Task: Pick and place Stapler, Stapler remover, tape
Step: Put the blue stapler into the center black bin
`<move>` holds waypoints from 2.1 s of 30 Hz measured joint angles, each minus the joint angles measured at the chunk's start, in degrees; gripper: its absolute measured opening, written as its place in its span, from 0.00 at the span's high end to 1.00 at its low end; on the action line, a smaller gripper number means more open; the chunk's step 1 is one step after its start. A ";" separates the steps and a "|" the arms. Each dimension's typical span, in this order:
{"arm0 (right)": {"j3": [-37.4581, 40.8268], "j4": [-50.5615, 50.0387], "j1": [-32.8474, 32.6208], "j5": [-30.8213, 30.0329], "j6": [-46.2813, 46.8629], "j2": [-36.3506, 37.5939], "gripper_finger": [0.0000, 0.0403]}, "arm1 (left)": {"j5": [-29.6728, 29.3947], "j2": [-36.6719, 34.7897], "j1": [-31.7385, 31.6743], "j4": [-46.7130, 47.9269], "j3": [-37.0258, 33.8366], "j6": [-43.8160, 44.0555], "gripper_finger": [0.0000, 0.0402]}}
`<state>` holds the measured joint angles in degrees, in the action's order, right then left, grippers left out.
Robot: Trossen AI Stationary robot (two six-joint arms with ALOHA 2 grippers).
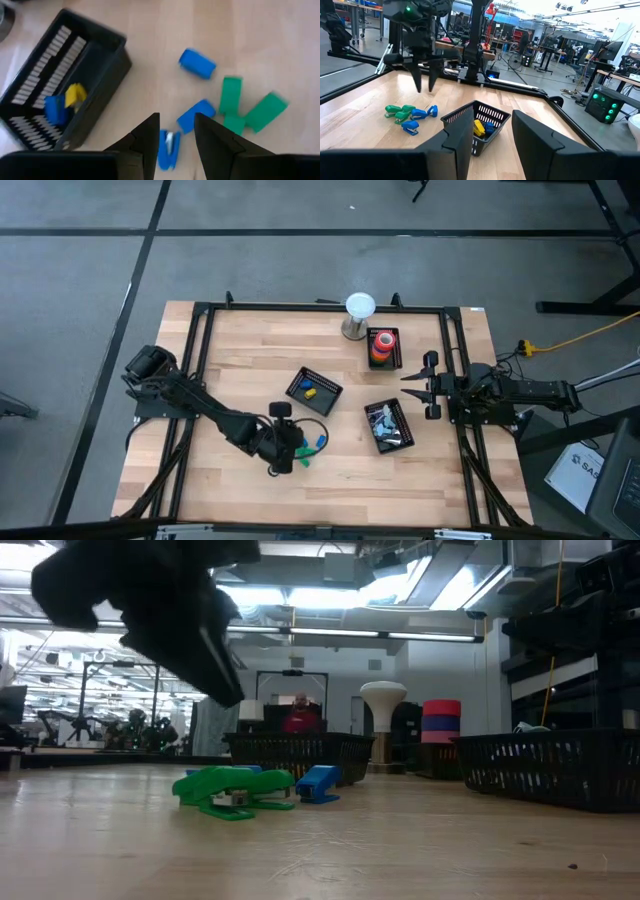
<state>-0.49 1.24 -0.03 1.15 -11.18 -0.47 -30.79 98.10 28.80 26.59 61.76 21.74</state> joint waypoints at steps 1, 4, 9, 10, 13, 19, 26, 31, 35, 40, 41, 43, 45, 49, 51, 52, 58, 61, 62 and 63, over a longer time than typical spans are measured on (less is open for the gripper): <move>0.00 0.00 0.02 -0.02 -0.02 0.00 0.65 | -0.04 0.00 -0.01 1.21 0.00 0.10 0.71; 0.00 0.00 0.01 -0.01 -0.01 0.00 0.65 | 1.30 0.00 -0.52 3.67 -0.07 0.93 0.71; 0.00 0.01 0.02 -0.01 -0.01 0.00 0.65 | 7.09 0.00 -3.68 3.70 -3.41 2.54 0.70; 0.00 0.00 0.00 0.00 0.00 0.00 0.65 | 7.84 0.00 -4.31 3.29 -4.40 2.60 0.70; 0.00 0.02 0.01 -0.01 -0.01 0.00 0.65 | 9.89 0.00 -6.11 0.60 -7.08 2.99 0.68; 0.00 0.02 0.02 -0.02 -0.02 0.00 0.65 | 14.22 0.00 -8.08 -5.15 -9.30 2.41 0.60; 0.00 0.02 0.02 0.00 0.00 0.00 0.65 | 12.74 0.00 -8.28 -6.39 -9.79 0.01 0.51; 0.00 0.02 0.00 -0.01 0.00 0.00 0.65 | 11.19 0.00 -8.31 -8.91 -9.79 -3.72 0.48; 0.00 0.02 0.02 -0.02 -0.02 0.00 0.65 | 12.44 0.00 -8.27 -9.96 -9.79 -6.57 0.47; 0.00 0.02 0.01 -0.01 0.00 0.00 0.65 | 12.44 0.00 -8.33 -10.14 -9.79 -7.07 0.47; 0.00 0.02 0.00 -0.02 -0.02 0.00 0.65 | 12.44 0.00 -8.33 -10.14 -9.79 -7.07 0.47; 0.00 0.02 0.01 -0.02 0.00 0.00 0.65 | 12.44 0.00 -8.34 -10.14 -9.79 -7.10 0.47; 0.00 0.02 0.02 0.00 -0.02 0.00 0.65 | 12.47 0.38 -8.54 -10.31 -9.77 -7.45 0.47; 0.00 0.02 0.02 -0.02 -0.01 0.00 0.65 | 12.75 2.10 -9.37 -10.74 -9.77 -7.53 0.47; 0.00 0.04 0.02 -0.02 -0.02 0.00 0.65 | 12.83 2.83 -9.69 -11.25 -9.75 -7.58 0.47; 0.00 0.02 0.01 -0.02 -0.01 0.00 0.65 | 12.73 3.09 -9.82 -11.93 -9.73 -7.79 0.47; 0.00 0.04 0.01 -0.01 -0.01 0.00 0.65 | 12.69 3.57 -9.79 -13.12 -9.70 -9.97 0.55; 0.00 0.04 0.00 0.00 0.00 0.00 0.65 | 13.20 3.63 -9.79 -13.23 -9.70 -8.88 0.63; 0.00 0.04 0.02 -0.02 0.00 0.00 0.65 | 13.65 3.63 -9.79 -13.25 -9.70 -8.33 0.66; 0.00 0.04 0.02 -0.02 0.00 0.00 0.65 | 14.10 3.63 -9.81 -13.29 -9.70 -7.74 0.70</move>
<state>-0.49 1.28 -0.01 1.13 -11.18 -0.47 -16.68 101.73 18.98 13.30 52.05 14.01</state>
